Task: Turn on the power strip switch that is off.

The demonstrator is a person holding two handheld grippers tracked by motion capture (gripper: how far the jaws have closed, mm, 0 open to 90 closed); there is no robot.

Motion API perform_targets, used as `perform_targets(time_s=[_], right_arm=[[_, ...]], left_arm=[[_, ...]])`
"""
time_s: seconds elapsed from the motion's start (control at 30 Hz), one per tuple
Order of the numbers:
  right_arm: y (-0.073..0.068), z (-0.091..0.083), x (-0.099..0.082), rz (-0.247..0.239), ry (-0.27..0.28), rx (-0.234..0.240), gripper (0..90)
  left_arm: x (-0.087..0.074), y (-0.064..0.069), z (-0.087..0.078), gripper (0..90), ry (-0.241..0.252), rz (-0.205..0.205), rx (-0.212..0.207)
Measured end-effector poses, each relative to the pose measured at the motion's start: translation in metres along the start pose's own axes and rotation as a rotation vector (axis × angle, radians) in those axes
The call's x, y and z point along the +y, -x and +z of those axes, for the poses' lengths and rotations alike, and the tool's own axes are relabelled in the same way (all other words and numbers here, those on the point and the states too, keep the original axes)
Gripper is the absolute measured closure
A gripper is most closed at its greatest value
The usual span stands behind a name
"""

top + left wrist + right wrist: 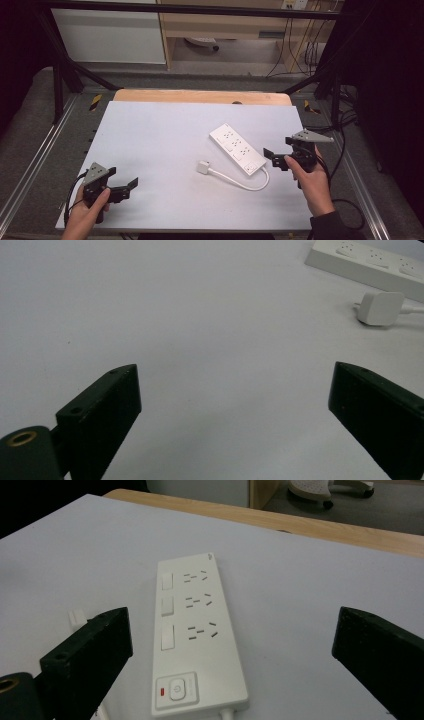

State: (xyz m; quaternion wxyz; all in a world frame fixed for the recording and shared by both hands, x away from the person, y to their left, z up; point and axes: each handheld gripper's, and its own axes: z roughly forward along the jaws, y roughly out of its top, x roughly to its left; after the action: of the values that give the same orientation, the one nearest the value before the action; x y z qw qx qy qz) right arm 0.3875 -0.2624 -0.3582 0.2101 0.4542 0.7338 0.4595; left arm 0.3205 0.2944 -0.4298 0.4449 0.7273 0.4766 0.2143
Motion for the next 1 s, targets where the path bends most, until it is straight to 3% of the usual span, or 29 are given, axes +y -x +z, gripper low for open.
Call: perform_targets(time_s=[0.27,1.0], right_arm=[[-0.005,0.011,0.015,-0.023,0.007,0.002,3.5],[-0.004,0.026,0.039,0.026,0.054,0.024,4.4]], left_arm=[[0.000,0.000,0.001,6.6,-0.001,0.002,-0.004],[0.001,-0.001,-0.001,6.7,0.012,-0.003,0.001]])
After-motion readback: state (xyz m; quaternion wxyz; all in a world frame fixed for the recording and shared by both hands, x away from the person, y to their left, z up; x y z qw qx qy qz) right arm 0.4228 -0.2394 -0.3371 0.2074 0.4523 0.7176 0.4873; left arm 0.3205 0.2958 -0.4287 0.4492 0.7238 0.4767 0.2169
